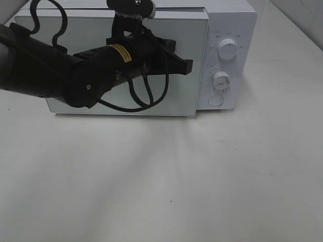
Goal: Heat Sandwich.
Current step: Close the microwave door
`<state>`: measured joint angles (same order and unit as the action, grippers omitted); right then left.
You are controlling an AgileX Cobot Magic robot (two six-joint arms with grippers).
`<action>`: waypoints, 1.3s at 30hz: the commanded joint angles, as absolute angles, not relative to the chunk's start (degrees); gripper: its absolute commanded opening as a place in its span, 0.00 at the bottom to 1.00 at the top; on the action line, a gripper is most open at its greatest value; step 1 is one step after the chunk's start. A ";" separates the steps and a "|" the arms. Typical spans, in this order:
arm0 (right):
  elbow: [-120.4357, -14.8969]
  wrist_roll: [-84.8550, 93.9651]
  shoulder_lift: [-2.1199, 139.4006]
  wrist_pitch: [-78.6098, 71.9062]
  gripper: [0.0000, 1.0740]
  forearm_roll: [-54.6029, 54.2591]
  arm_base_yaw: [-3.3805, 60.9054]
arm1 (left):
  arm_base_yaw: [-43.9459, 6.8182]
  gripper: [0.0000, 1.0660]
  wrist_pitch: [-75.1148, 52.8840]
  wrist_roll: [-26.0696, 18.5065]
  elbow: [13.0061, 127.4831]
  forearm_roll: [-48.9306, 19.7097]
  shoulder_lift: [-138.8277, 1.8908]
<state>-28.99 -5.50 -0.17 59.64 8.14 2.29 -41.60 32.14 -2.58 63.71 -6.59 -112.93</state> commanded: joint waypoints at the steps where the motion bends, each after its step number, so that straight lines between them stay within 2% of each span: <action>1: -28.88 -5.04 -1.78 59.47 0.71 8.08 1.95 | -41.54 0.00 32.66 -2.86 65.09 -8.65 -113.56; 12: -28.88 -5.04 -1.78 59.47 0.71 8.08 1.95 | -38.56 0.00 32.26 -3.72 67.78 -9.80 -114.59; 20: -28.88 -5.04 -1.78 59.47 0.71 8.08 1.95 | -38.39 0.00 29.56 -3.72 72.94 -9.80 -117.34; 39: -28.88 -5.04 -1.78 59.47 0.71 8.08 1.95 | -38.39 0.00 27.67 -3.72 72.94 -9.80 -117.00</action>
<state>-28.99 -5.50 -0.17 59.64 8.14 2.29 -40.28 25.55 -3.84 71.91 -5.50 -117.06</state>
